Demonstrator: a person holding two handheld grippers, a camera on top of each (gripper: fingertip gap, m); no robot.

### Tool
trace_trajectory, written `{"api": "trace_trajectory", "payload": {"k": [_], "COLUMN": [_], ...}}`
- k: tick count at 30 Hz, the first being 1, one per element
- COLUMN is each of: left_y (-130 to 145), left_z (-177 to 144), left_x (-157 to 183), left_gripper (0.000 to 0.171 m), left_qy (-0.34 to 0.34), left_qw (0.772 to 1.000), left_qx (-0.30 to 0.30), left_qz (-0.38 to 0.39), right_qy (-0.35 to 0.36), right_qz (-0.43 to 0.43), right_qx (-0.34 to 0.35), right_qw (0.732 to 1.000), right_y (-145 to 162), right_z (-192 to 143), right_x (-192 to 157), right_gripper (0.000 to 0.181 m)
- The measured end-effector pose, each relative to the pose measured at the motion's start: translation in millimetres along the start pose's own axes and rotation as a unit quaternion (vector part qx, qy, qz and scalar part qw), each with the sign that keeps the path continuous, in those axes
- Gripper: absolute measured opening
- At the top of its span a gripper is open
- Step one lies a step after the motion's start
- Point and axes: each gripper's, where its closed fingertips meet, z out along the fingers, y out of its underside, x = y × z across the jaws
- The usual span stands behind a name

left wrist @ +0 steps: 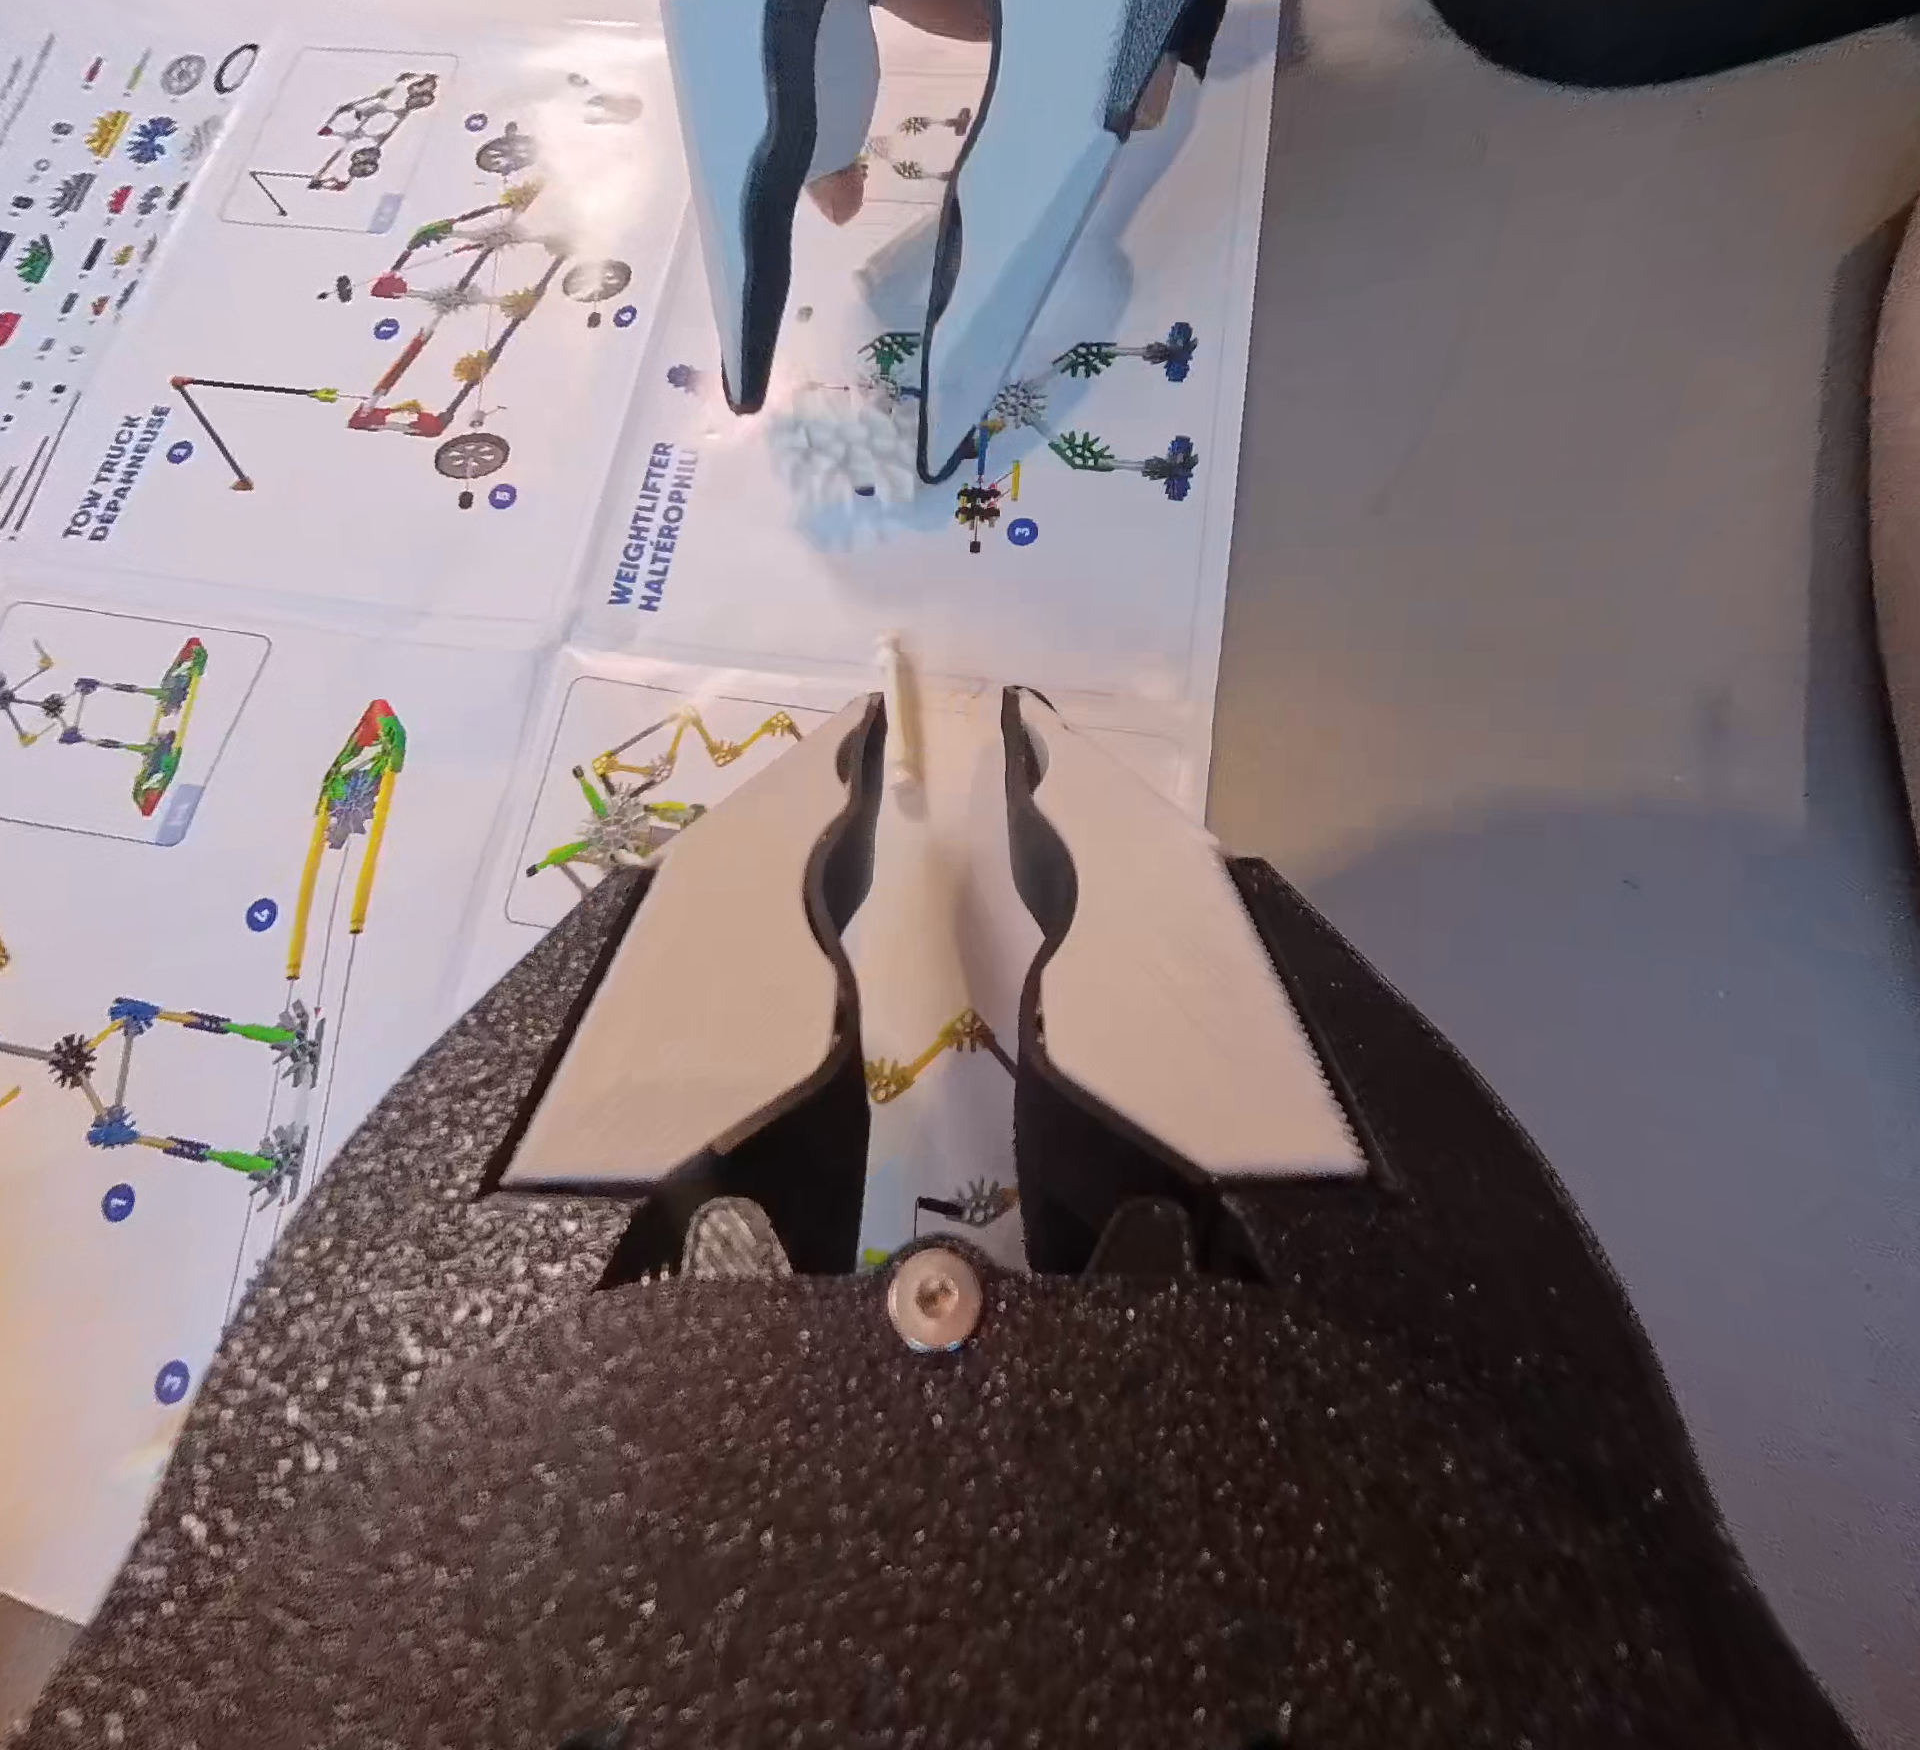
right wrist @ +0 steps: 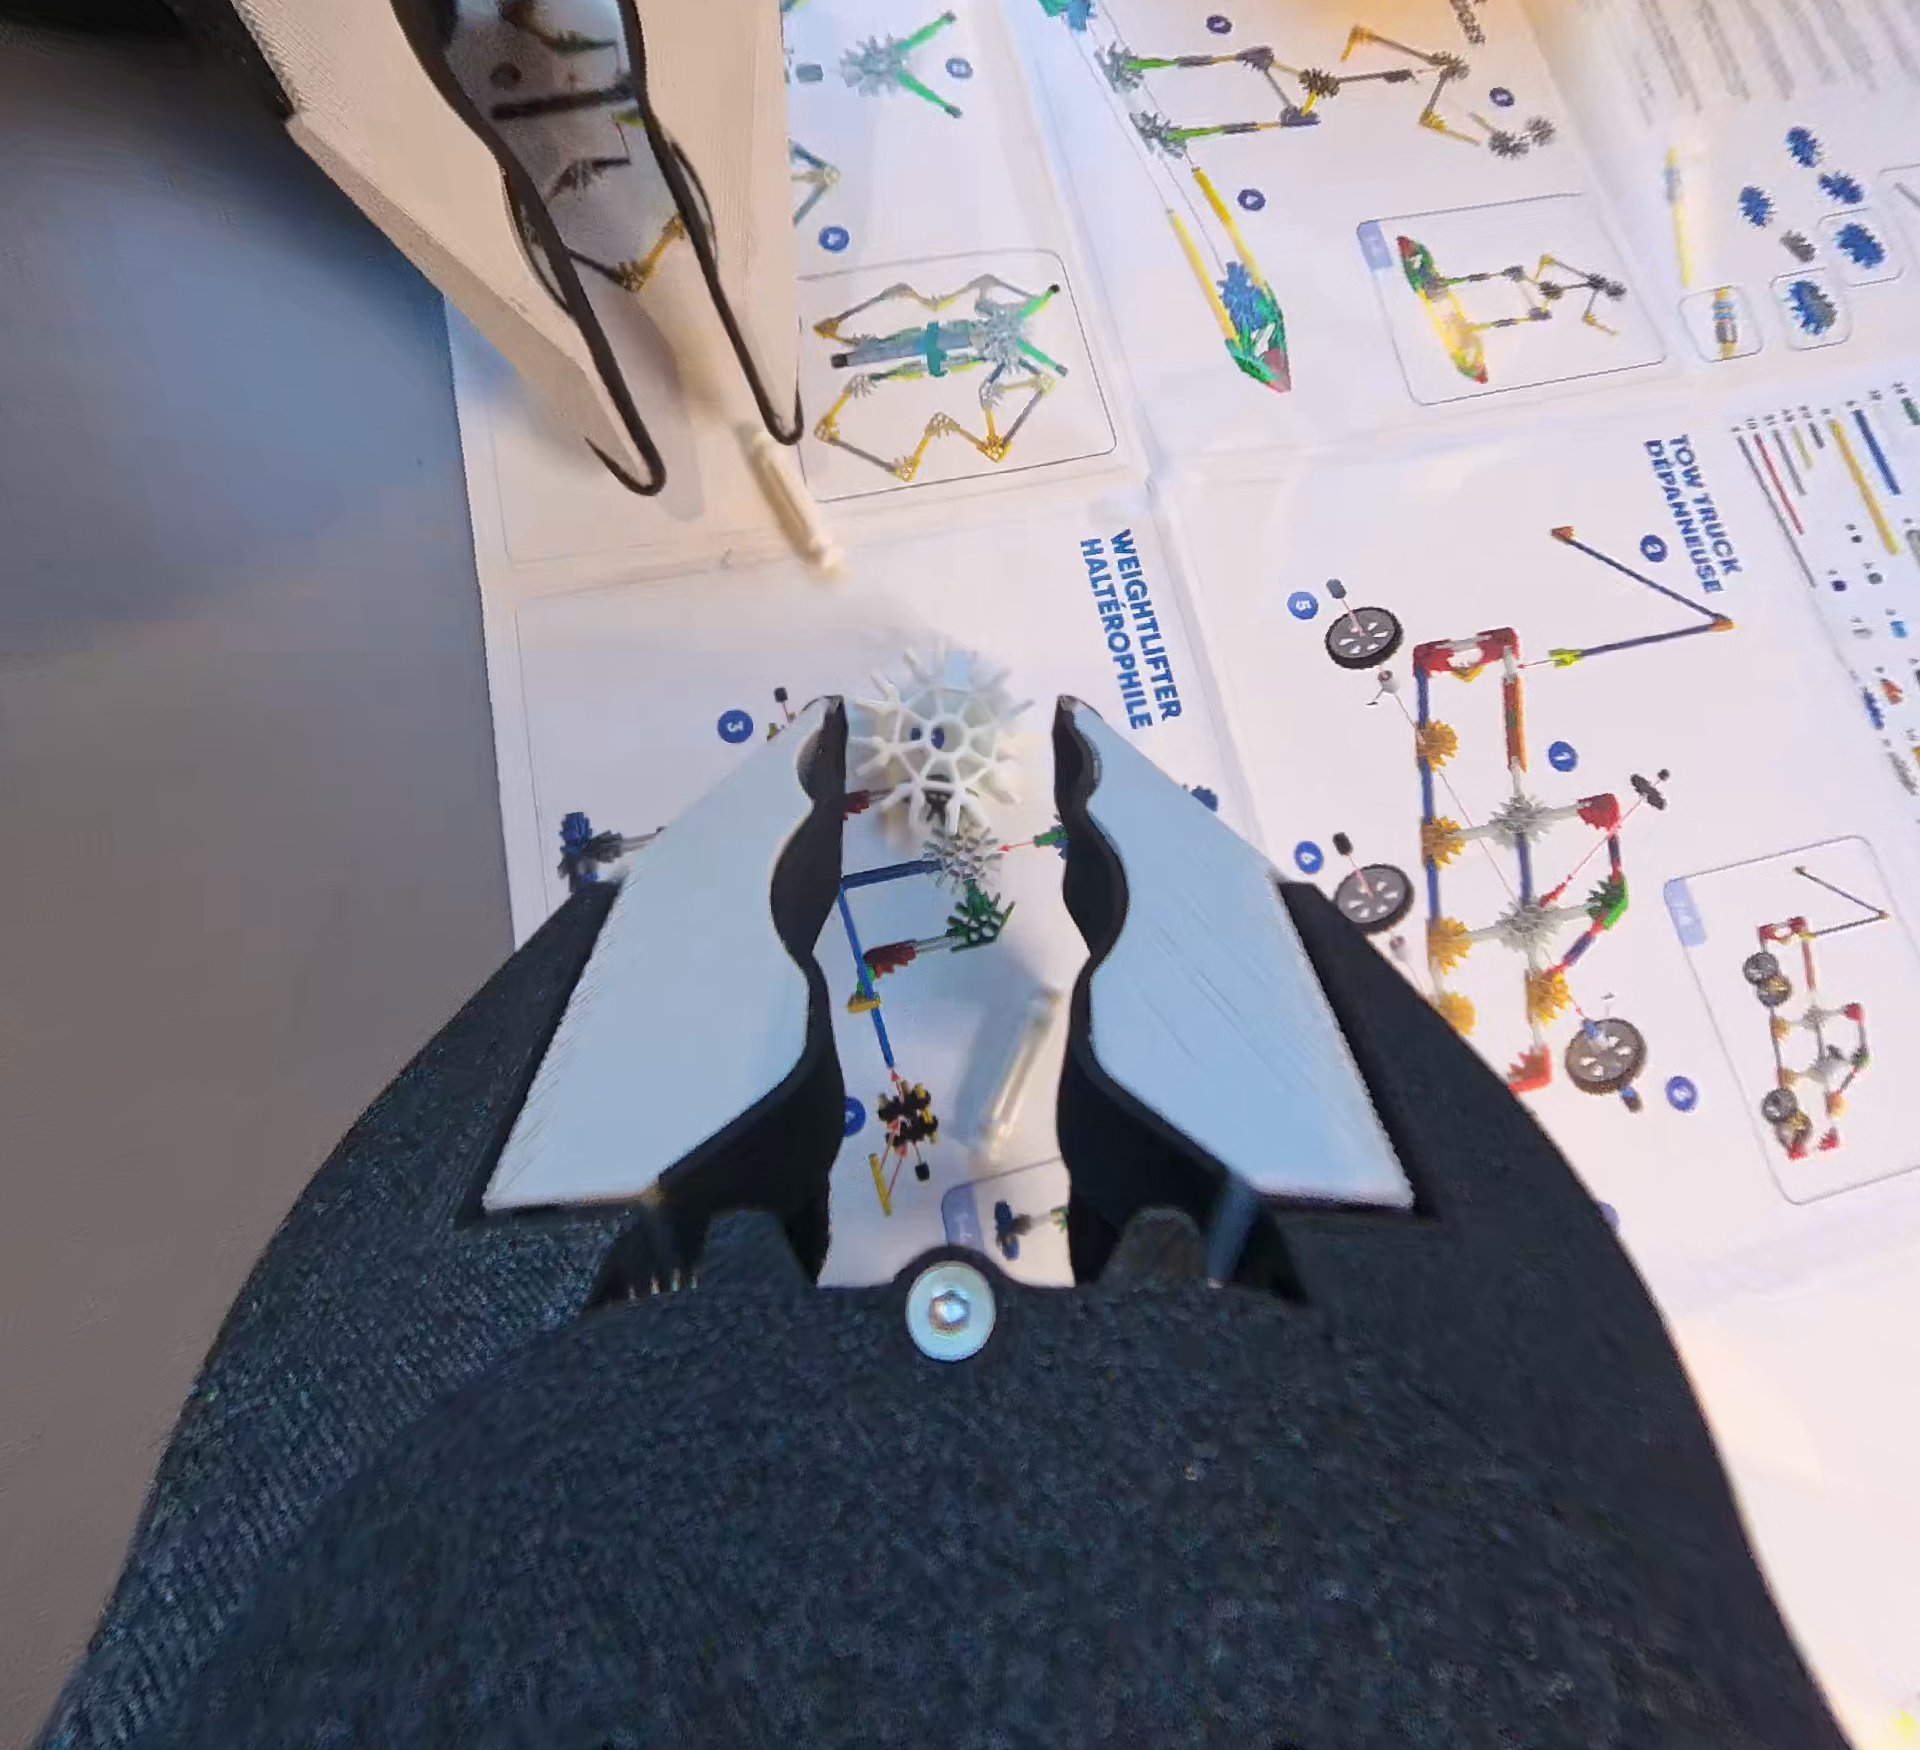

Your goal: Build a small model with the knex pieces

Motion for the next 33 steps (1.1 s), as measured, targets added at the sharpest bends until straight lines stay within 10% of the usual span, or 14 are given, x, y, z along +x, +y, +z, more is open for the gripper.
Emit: {"api": "trace_trajectory", "payload": {"k": [7,13,33], "left_y": [9,-14,-14], "left_z": [8,-10,-30], "left_x": [-8,-37,-106], "left_gripper": [0.000,0.008,0.023], "left_qy": [-0.046,-0.095,-0.209], "left_qw": [0.998,0.994,0.954], "left_qx": [-0.040,0.044,0.125], "left_qz": [0.028,-0.026,-0.176], "right_qy": [0.054,0.136,0.209], "right_qz": [0.044,0.104,0.108], "right_qx": [0.090,0.102,0.094], "right_qw": [0.993,0.980,0.967], "right_y": [-17,15,24], "right_z": [-52,-77,-48], "right_x": [34,72,110], "right_gripper": [0.046,0.044,0.003]}}
